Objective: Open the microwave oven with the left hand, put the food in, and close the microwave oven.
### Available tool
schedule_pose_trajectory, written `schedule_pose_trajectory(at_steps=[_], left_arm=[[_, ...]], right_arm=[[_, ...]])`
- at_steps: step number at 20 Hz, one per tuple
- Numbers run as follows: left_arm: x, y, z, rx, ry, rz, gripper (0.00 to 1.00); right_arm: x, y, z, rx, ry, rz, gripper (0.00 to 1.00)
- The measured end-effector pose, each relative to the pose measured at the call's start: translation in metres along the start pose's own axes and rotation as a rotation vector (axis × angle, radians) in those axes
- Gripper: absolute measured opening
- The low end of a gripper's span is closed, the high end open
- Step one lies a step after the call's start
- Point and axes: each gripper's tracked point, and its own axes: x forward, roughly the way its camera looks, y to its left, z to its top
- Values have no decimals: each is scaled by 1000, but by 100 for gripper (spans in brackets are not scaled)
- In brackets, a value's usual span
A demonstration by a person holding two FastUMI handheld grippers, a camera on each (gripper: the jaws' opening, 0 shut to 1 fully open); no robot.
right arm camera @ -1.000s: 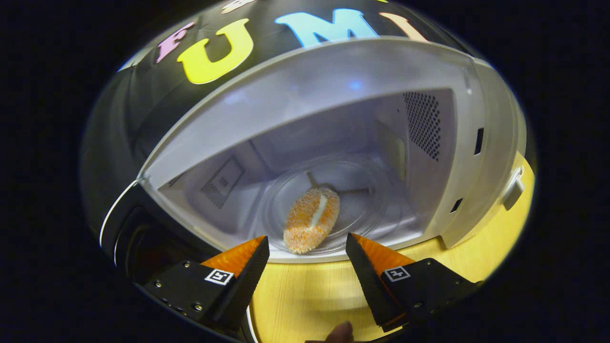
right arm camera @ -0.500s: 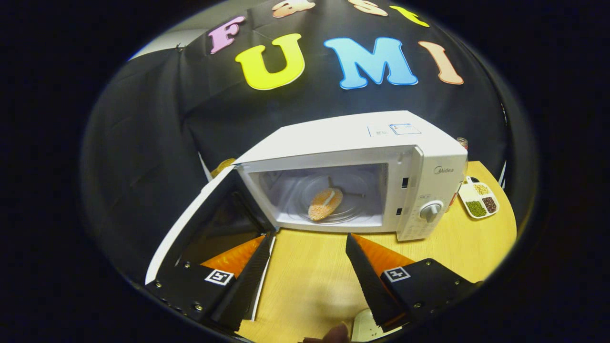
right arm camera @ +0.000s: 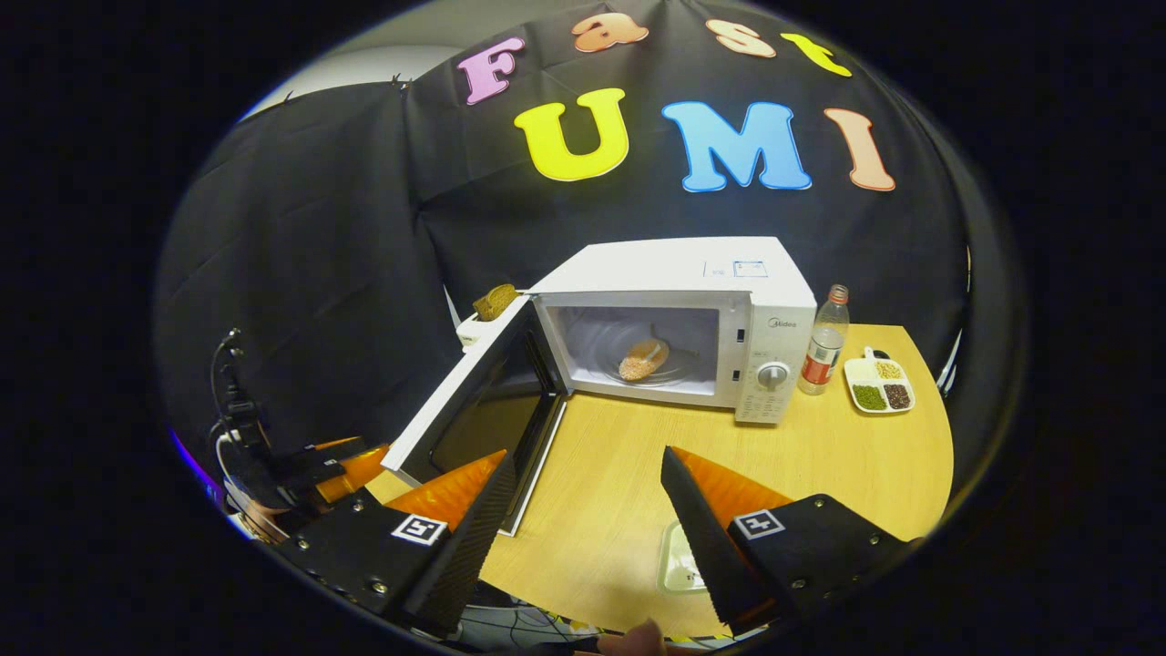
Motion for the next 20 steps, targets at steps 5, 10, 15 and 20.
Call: schedule_pose_trajectory(at_steps=[5, 10, 15, 20], left_arm=[[19, -40, -15, 46, 40, -26, 100], [27, -111, -4, 140, 46, -37, 97], [61, -196, 24, 223, 10, -132, 98], [115, -260, 51, 301, -22, -279, 94]], right_arm=[[-61, -20, 11, -15, -31, 34, 98], [-135, -56, 22, -129, -115, 13, 98], [-181, -85, 44, -59, -218, -43, 98], [-186, -115, 59, 91, -273, -207, 99]])
